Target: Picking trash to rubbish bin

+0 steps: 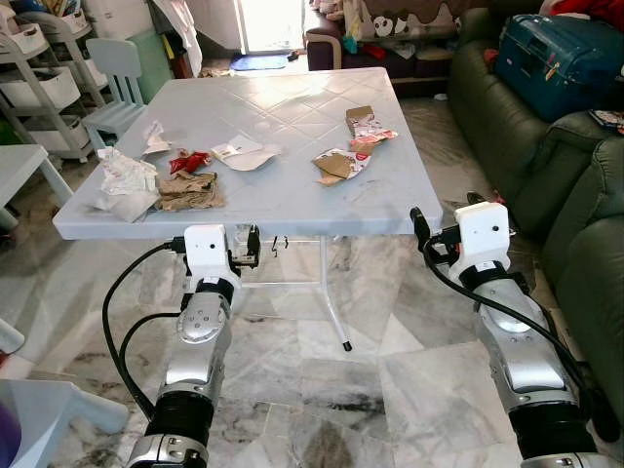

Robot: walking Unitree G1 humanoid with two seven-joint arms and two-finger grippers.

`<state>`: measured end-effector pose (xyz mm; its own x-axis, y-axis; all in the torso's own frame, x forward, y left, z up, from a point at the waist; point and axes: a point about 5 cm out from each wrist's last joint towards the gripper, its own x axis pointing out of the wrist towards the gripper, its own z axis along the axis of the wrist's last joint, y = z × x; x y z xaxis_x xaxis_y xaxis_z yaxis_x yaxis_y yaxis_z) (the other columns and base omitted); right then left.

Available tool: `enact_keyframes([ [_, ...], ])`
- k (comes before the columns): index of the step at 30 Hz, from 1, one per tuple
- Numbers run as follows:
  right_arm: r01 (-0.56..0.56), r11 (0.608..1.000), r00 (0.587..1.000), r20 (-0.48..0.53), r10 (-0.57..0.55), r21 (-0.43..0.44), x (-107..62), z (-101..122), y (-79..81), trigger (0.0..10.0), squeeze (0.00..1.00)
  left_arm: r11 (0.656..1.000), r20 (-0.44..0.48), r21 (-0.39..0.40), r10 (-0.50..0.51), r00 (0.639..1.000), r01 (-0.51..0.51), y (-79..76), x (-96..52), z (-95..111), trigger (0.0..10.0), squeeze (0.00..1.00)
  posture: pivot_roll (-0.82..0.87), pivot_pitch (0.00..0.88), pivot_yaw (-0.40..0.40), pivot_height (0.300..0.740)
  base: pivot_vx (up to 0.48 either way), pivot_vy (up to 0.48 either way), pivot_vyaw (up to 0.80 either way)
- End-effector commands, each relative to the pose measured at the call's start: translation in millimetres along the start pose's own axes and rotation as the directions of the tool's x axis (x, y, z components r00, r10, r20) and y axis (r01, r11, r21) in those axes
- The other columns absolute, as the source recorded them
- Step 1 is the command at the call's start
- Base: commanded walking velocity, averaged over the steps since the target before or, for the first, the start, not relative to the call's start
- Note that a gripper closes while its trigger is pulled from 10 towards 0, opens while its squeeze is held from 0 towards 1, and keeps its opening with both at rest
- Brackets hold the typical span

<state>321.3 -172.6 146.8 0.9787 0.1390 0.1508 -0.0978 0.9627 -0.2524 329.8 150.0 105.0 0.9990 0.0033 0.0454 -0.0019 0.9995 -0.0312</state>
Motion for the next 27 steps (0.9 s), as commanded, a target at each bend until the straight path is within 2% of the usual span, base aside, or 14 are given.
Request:
enact_keyframes([
  [1, -0.006, 1.000, 1.000, 0.026, 0.006, -0.003, 2.5, 7.3, -0.2, 10.0, 0.00, 1.000, 0.005, 0.005, 0.001, 1.000, -0.001, 0.4, 3.1, 1.4, 10.0, 0.00, -0.07, 0.000, 0.010, 0.740, 0.000, 0.000, 0.00],
  [12, -0.011, 1.000, 1.000, 0.025, 0.011, 0.004, -0.5, 7.8, 4.1, 10.0, 0.00, 1.000, 0.041, 0.013, 0.015, 0.999, -0.016, 4.9, 5.8, 9.7, 10.0, 0.00, -0.06, 0.000, 0.011, 0.740, 0.000, 0.000, 0.00],
  [18, -0.015, 0.999, 0.999, 0.035, 0.013, 0.046, -1.9, 9.2, 8.7, 10.0, 0.00, 0.999, 0.060, 0.039, 0.011, 0.998, -0.014, 5.3, 2.9, 14.0, 10.0, 0.00, -0.05, 0.000, 0.022, 0.740, 0.000, 0.000, 0.00],
  [20, -0.021, 0.999, 0.999, 0.035, 0.020, 0.025, -2.3, 9.3, 10.3, 10.0, 0.00, 0.999, 0.060, 0.040, 0.008, 0.998, -0.010, 5.1, 2.9, 14.3, 10.0, 0.00, -0.05, 0.000, 0.025, 0.740, 0.000, 0.000, 0.00],
  [27, -0.030, 0.999, 0.999, 0.028, 0.030, 0.018, -4.6, 7.0, 14.5, 10.0, 0.00, 0.999, 0.060, 0.039, -0.001, 0.998, -0.001, 5.2, 4.1, 17.5, 10.0, 0.00, -0.04, 0.000, 0.036, 0.740, 0.000, 0.000, 0.72],
])
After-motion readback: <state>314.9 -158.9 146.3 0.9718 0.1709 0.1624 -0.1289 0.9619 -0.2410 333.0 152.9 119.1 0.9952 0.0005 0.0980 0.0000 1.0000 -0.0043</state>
